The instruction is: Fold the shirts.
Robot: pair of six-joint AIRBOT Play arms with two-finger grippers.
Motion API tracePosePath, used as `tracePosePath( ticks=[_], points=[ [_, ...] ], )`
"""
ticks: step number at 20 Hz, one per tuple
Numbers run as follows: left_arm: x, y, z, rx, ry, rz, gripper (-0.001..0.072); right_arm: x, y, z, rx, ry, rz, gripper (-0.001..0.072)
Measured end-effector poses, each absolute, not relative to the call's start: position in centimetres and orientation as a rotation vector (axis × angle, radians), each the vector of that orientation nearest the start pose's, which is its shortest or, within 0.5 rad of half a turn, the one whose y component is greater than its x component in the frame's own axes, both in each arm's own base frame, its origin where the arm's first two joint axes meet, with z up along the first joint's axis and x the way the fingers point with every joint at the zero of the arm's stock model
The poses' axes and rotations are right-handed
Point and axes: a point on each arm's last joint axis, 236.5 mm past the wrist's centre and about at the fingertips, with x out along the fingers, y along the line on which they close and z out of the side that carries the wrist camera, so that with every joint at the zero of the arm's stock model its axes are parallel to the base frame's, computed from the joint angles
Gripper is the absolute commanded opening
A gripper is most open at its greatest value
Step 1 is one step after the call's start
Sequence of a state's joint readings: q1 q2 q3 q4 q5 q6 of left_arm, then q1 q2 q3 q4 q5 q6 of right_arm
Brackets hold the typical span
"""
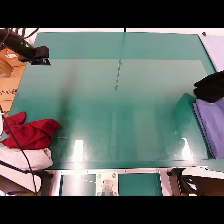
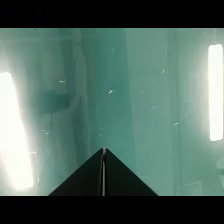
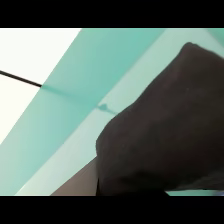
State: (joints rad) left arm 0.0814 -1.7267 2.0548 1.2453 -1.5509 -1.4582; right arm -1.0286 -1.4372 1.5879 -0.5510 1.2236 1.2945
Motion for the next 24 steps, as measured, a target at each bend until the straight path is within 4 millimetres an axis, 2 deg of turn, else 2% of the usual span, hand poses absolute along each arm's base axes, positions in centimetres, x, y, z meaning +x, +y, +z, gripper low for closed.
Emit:
tracePosePath(
  ticks=[2,5,10,14,19,24],
  points=[
    [49.4,-3.6,11.4,-0.157,1.19,-0.275,0.002,39.6,-29.6,21.2,0.876,0.428,-0.15,0.0023],
    [49.3,-3.6,11.3,-0.157,1.194,-0.275,0.002,39.4,-29.8,20.9,0.864,0.451,-0.144,0.0023],
    [49.0,-3.6,11.2,-0.157,1.209,-0.278,0.002,36.7,-30.3,18.9,0.901,0.558,-0.182,0.0023],
    [48.4,-3.7,11.1,-0.157,1.234,-0.286,0.002,31.5,-31.2,16.4,0.998,0.702,-0.345,0.0022],
    [47.9,-4.4,11.2,-0.174,1.249,-0.317,0.002,23.7,-32.0,12.5,1.061,0.944,-0.653,0.0024],
    [47.7,-5.0,11.3,-0.189,1.254,-0.343,0.002,17.7,-31.2,7.1,1.122,1.171,-0.851,0.0038]
  ],
)
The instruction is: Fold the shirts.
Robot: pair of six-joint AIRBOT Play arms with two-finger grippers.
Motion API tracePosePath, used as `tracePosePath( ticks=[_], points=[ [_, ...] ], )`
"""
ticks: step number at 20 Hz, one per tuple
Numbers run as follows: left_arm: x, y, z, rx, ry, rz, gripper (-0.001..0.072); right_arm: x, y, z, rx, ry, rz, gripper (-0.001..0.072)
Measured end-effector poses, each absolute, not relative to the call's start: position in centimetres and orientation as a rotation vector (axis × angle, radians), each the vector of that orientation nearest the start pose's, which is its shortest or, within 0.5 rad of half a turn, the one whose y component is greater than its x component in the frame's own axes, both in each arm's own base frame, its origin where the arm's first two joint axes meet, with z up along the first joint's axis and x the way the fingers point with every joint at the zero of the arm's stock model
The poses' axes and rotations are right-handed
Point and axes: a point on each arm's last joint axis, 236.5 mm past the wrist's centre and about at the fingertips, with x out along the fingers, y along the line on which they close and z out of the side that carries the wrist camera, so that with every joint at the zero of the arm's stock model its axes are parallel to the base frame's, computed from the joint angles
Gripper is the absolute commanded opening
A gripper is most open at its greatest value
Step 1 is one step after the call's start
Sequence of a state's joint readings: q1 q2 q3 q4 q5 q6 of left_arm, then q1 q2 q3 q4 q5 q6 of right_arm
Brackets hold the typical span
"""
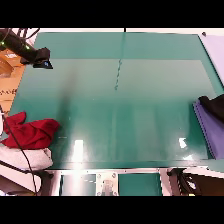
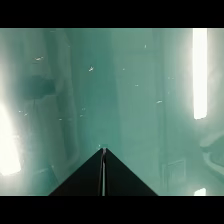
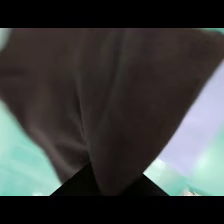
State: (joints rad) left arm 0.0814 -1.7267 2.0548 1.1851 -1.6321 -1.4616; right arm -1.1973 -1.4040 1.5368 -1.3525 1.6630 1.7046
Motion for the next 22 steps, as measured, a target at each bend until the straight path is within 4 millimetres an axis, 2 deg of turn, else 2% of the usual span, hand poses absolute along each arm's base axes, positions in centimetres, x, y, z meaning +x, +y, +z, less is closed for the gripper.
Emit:
tracePosePath(
  ticks=[1,2,3,6,7,8,10,13,16,18,20,22],
  points=[
    [47.7,-5.1,11.3,-0.191,1.253,-0.346,0.002,16.8,-30.8,5.9,1.136,1.214,-0.875,0.0254],
    [47.6,-5.1,11.4,-0.193,1.253,-0.348,0.002,15.9,-30.3,4.7,1.15,1.257,-0.891,0.0582],
    [47.6,-5.2,11.4,-0.193,1.254,-0.351,0.002,14.9,-29.8,3.4,1.158,1.307,-0.911,0.0653],
    [47.6,-5.3,11.4,-0.196,1.254,-0.355,0.002,13.0,-28.8,1.1,1.171,1.398,-0.948,0.0652],
    [47.6,-5.3,11.4,-0.196,1.254,-0.357,0.002,12.8,-28.8,0.9,1.169,1.408,-0.955,0.0648],
    [47.6,-5.3,11.4,-0.196,1.253,-0.357,0.002,12.9,-29.0,1.0,1.161,1.406,-0.958,0.0553],
    [47.7,-5.4,11.5,-0.197,1.246,-0.358,0.0019,15.0,-29.1,2.0,1.144,1.363,-0.915,0.0024],
    [48.2,-6.0,12.2,-0.216,1.213,-0.379,0.0019,20.9,-28.3,4.5,1.059,1.281,-0.766,0.0024],
    [47.7,-7.1,12.8,-0.222,1.209,-0.404,0.0018,27.6,-24.7,6.3,0.916,1.249,-0.583,0.0024],
    [46.5,-8.3,12.5,-0.214,1.245,-0.424,0.0018,31.7,-20.5,6.8,0.801,1.247,-0.449,0.0023],
    [44.5,-10.0,11.6,-0.203,1.297,-0.45,0.0019,34.5,-15.1,6.7,0.679,1.252,-0.311,0.0023],
    [41.9,-11.7,10.2,-0.188,1.352,-0.472,0.0019,35.7,-8.9,6.1,0.561,1.264,-0.169,0.0023]
  ],
)
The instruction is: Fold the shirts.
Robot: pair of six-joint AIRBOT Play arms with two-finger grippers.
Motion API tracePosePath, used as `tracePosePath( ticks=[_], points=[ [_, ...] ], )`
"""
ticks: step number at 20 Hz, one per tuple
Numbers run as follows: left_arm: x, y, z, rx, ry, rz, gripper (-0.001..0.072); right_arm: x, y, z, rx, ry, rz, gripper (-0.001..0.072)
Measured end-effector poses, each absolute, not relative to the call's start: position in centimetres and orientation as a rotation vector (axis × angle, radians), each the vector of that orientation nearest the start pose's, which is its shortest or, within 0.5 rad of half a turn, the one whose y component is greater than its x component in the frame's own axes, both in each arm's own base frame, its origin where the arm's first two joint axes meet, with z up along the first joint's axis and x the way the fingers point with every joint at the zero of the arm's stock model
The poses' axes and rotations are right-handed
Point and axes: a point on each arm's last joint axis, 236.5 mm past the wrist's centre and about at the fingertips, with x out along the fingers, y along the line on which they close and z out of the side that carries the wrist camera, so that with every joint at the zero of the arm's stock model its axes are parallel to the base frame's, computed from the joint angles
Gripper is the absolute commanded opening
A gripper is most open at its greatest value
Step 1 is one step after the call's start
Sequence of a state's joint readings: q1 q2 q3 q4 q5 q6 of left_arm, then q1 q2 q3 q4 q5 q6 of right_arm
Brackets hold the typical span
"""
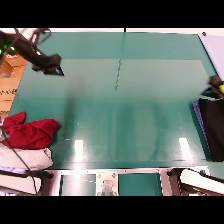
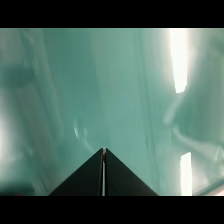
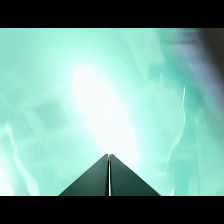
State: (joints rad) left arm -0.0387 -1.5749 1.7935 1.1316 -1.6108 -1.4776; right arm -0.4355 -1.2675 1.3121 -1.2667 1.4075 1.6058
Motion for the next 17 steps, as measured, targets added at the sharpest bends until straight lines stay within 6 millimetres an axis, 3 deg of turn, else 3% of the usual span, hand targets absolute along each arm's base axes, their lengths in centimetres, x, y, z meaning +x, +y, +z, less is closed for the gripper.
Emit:
tracePosePath(
  ticks=[4,7,11,17],
  points=[
    [35.1,-13.7,7.2,-0.164,1.436,-0.499,0.0019,32.8,1.7,3.5,0.381,1.317,0.058,0.0023],
    [30.7,-13.6,5.2,-0.155,1.459,-0.486,0.002,30.0,6.2,1.8,0.315,1.321,0.151,0.0023],
    [27.9,-13.0,3.8,-0.144,1.466,-0.47,0.002,28.1,9.5,0.7,0.279,1.315,0.226,0.0023],
    [27.6,-12.9,3.3,-0.143,1.444,-0.46,0.002,27.4,10.7,0.3,0.264,1.311,0.254,0.0023]
  ],
)
